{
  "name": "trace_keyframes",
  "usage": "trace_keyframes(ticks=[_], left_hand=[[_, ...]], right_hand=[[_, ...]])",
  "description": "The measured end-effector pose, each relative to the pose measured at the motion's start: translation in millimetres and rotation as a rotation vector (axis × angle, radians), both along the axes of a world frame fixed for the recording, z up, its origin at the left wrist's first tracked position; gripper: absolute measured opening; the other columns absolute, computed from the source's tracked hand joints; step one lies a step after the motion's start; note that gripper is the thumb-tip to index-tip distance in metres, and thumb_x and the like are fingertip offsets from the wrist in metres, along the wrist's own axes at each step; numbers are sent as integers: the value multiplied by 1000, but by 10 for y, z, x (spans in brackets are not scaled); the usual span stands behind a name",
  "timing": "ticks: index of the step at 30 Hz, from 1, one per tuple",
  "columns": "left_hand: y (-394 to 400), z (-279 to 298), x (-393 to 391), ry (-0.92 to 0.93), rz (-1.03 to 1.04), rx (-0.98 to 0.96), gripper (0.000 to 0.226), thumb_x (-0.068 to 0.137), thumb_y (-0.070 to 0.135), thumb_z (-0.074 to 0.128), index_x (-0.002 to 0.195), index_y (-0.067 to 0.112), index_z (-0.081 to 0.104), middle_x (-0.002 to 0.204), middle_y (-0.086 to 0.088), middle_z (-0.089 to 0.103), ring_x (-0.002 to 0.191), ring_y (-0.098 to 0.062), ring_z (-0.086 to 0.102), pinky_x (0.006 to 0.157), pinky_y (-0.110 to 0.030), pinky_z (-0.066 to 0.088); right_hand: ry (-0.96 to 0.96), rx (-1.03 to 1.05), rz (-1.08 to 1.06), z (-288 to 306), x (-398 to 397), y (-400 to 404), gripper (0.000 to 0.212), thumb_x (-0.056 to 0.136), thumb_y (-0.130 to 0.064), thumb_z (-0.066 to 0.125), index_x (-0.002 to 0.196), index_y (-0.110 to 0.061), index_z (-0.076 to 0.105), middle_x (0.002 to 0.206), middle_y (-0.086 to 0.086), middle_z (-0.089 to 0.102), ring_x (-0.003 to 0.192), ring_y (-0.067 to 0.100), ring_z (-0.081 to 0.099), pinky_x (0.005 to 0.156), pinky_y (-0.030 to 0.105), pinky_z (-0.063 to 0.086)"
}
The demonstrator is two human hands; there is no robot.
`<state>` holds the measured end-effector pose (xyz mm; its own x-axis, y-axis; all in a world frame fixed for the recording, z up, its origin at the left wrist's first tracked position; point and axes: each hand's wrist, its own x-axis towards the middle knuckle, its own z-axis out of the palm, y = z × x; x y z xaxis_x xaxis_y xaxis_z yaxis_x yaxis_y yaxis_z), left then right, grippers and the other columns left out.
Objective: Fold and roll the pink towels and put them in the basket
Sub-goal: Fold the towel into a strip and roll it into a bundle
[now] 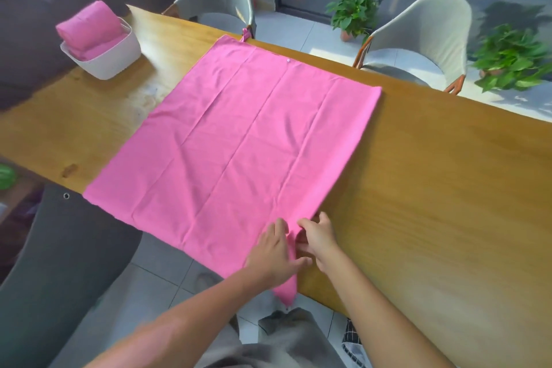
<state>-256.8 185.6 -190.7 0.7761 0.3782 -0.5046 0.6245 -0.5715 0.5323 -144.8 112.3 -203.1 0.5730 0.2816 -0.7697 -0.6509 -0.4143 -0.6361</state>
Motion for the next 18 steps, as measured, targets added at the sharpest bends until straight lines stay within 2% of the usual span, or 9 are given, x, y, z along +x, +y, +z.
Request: trace_keyframes(ticks=[1,3,5,8,10,12,14,16,18], left_hand=[[-76,19,30,11,31,38,57,78,57,64,106,23,28,108,1,41,99,-21,44,81,-36,44],[-188,62,96,7,147,86,45,80,46,59,102,21,29,103,0,44,97,-23,48,78,-38,46],[-245,104,169,14,271,143,32,83,31,52,105,16,35,105,-5,52,99,-28,54,76,-40,47],[-287,131,231,43,363,207,24,87,15,45,110,13,39,105,-8,60,96,-31,59,68,-39,42],[-308,138,239,57,386,228,17,92,9,39,108,15,38,99,-6,61,90,-29,59,64,-38,39],[-331,138,226,64,392,245,15,92,5,35,101,16,33,88,-4,57,80,-27,55,61,-38,37],[-352,143,211,93,370,275,21,89,0,34,99,17,27,79,-3,52,75,-27,50,59,-38,36],[-376,149,202,147,351,284,34,83,-7,39,102,18,24,73,-4,49,77,-28,47,58,-40,35],[-404,151,176,184,329,263,50,79,-11,54,109,18,25,72,-5,50,77,-27,47,54,-41,33]], right_hand=[[20,24,-2,15,26,13,49,91,-3,60,135,-9,40,77,12,64,51,16,66,53,35,58],[1,37,39,43,67,37,33,90,-2,58,120,-1,45,67,11,60,46,17,62,48,33,56],[-30,49,70,68,90,63,19,90,-2,56,107,-4,47,68,12,59,46,18,63,47,33,56],[-47,40,85,30,109,90,15,90,-3,55,103,-6,47,78,18,63,54,23,66,51,34,57],[-78,-25,109,-36,131,111,18,88,-7,57,103,-6,48,95,23,66,71,31,69,59,42,61],[-199,-183,167,-129,202,144,25,85,-17,60,106,-6,51,108,20,65,92,37,68,75,50,60],[-304,-319,210,-206,329,199,37,85,-25,60,114,-4,52,116,18,65,104,39,64,88,47,55],[-351,-406,243,-267,516,280,51,87,-28,58,129,-1,48,126,20,62,115,38,61,95,41,51],[-382,-438,278,-311,737,363,60,89,-26,57,141,0,41,134,21,59,122,38,58,100,41,48]])
